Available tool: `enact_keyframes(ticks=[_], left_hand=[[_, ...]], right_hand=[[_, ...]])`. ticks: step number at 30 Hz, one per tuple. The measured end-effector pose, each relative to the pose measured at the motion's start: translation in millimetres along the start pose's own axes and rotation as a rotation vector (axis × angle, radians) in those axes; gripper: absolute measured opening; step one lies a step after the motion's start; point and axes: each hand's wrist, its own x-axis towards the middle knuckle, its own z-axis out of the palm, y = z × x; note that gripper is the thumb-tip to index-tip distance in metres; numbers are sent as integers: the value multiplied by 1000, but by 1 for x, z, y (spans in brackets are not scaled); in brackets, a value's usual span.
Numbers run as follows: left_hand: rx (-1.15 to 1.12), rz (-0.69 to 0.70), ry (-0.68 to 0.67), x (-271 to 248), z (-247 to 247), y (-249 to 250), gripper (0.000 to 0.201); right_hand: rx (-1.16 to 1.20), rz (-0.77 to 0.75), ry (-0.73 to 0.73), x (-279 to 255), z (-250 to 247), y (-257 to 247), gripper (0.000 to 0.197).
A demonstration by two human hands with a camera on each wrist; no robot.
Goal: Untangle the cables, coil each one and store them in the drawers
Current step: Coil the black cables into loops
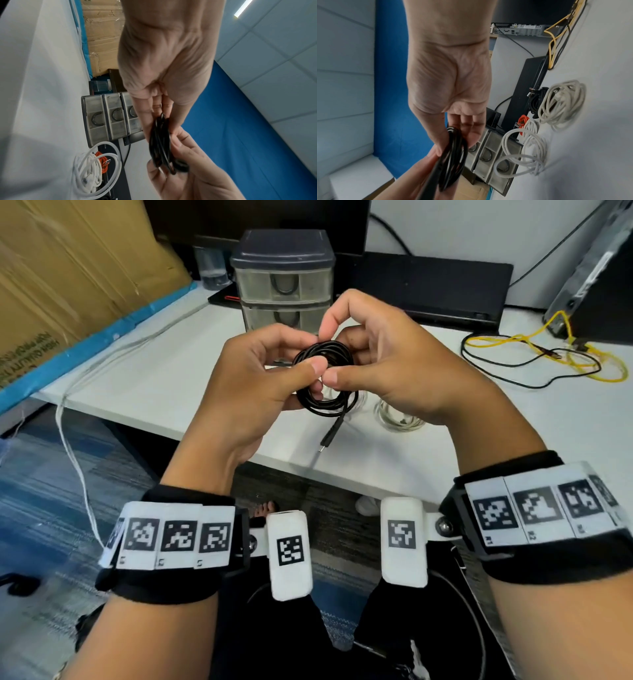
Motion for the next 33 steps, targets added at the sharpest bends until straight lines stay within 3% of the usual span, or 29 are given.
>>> enact_keyframes(ticks=[11, 15, 21, 33], left_hand=[[147, -9, -14, 1, 2, -5, 19], [106, -4, -13, 4, 7, -6, 17], [-9, -107, -151, 5, 6, -9, 26], [-60, -48, -40, 14, 5, -8, 24]], right_hand=[[-126, 43, 22, 0, 2, 13, 40], [-169, 34, 113, 0, -1, 14, 37], [-209, -5, 206, -2, 0, 21, 28], [-10, 136, 161, 0, -10, 25, 20]])
